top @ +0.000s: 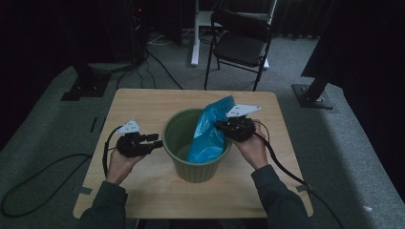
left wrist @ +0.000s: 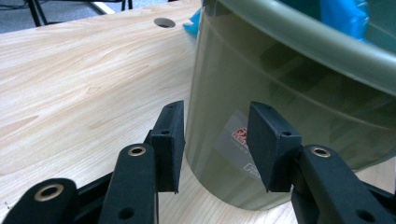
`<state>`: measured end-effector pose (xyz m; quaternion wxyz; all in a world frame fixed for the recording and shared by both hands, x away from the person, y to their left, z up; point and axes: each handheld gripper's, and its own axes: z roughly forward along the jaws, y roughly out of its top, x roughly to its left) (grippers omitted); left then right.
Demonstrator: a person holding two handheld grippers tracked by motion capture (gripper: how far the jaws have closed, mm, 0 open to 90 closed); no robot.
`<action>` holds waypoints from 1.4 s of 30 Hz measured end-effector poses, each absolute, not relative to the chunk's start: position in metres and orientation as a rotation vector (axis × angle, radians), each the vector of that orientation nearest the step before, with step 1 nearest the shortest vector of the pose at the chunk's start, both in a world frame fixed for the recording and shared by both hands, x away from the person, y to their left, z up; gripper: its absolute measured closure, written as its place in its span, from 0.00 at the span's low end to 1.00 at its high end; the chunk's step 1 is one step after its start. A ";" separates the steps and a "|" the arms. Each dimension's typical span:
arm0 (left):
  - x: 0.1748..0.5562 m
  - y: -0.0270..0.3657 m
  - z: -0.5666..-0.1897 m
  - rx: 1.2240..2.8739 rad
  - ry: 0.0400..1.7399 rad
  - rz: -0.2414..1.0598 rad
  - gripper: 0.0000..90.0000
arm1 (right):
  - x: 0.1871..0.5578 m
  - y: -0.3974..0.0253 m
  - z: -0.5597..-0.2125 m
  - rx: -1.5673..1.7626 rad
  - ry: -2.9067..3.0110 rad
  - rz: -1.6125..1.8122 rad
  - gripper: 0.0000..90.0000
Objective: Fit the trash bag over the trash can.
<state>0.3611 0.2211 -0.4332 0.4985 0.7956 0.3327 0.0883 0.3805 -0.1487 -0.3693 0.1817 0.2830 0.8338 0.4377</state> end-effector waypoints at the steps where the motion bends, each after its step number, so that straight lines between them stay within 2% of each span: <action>1: 0.361 0.221 -0.433 1.925 0.805 0.214 0.64 | 0.380 -0.149 -0.369 0.799 2.354 1.236 0.95; 8: 0.362 0.225 -0.424 1.920 0.777 0.187 0.64 | 0.380 -0.147 -0.370 0.796 2.358 1.243 0.96; 21: 0.358 0.225 -0.384 1.921 0.687 0.221 0.63 | 0.376 -0.146 -0.370 0.782 2.373 1.260 0.99; 42: 0.367 0.172 -0.357 2.027 0.574 0.234 0.61 | 0.373 -0.145 -0.369 0.763 2.370 1.307 1.00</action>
